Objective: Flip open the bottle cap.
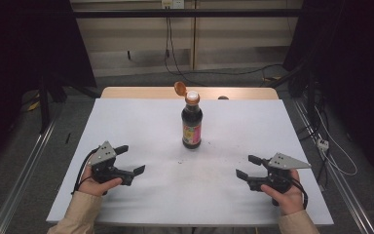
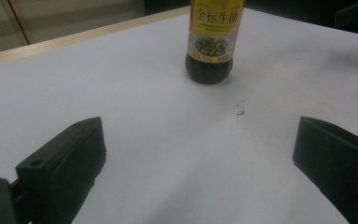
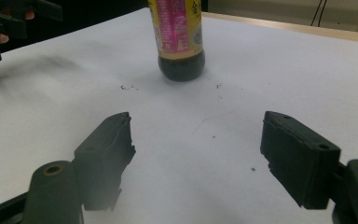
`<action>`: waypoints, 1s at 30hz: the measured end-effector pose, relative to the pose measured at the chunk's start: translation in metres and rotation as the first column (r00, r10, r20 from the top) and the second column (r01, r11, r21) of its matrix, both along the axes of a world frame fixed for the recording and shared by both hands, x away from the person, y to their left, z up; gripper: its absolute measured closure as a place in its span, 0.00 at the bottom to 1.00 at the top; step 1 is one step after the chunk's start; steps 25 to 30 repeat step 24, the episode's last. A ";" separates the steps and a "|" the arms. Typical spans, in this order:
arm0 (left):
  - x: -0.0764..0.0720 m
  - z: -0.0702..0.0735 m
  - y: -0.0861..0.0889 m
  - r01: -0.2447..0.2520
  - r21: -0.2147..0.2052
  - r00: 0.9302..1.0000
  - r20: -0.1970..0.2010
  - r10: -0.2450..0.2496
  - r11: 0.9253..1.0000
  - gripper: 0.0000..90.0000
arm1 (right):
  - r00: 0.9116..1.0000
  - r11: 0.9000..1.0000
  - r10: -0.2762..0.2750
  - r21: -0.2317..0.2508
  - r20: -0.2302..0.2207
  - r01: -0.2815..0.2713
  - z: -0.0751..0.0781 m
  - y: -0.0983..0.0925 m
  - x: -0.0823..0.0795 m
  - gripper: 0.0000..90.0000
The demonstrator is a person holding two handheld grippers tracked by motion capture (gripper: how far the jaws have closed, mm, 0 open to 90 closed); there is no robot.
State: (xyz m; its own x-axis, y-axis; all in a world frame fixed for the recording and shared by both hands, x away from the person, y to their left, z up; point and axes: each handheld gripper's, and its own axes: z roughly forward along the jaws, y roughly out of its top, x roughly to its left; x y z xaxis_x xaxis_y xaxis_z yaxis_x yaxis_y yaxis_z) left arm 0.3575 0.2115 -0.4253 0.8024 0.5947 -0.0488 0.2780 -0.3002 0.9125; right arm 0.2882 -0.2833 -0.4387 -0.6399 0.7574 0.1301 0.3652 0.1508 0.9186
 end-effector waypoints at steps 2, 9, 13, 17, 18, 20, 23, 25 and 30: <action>0.000 0.000 0.002 -0.002 0.002 1.000 0.002 0.002 1.000 0.03 | 1.000 1.000 0.003 0.003 -0.002 -0.003 0.000 0.000 -0.001 0.28; -0.003 -0.001 0.008 -0.012 -0.008 1.000 -0.005 0.012 1.000 0.03 | 1.000 1.000 0.009 -0.002 -0.003 -0.009 -0.002 0.002 -0.001 0.28; -0.003 -0.002 0.011 -0.019 0.005 1.000 -0.001 0.019 1.000 0.03 | 1.000 1.000 0.002 -0.004 -0.003 -0.002 -0.002 0.000 -0.002 0.28; -0.003 -0.003 0.011 -0.022 0.000 1.000 -0.007 0.022 1.000 0.03 | 1.000 1.000 0.003 -0.009 -0.006 -0.003 -0.002 0.001 -0.003 0.28; -0.002 -0.003 0.011 -0.019 0.007 1.000 0.001 0.019 1.000 0.03 | 1.000 1.000 0.004 -0.011 -0.003 -0.004 -0.002 0.001 -0.002 0.28; -0.002 -0.002 0.011 -0.019 0.008 1.000 0.005 0.019 1.000 0.03 | 1.000 1.000 0.006 -0.016 -0.002 -0.006 -0.003 0.001 -0.002 0.28; -0.003 -0.002 0.010 -0.020 0.000 1.000 0.000 0.020 1.000 0.03 | 1.000 1.000 0.007 -0.020 -0.003 -0.007 -0.003 0.001 -0.002 0.28; -0.003 -0.002 0.010 -0.020 0.002 1.000 0.000 0.020 1.000 0.03 | 1.000 1.000 0.008 -0.021 -0.005 -0.008 -0.004 0.001 -0.002 0.28; -0.003 -0.002 0.010 -0.020 0.002 1.000 0.000 0.020 1.000 0.03 | 1.000 1.000 0.008 -0.021 -0.005 -0.008 -0.004 0.001 -0.002 0.28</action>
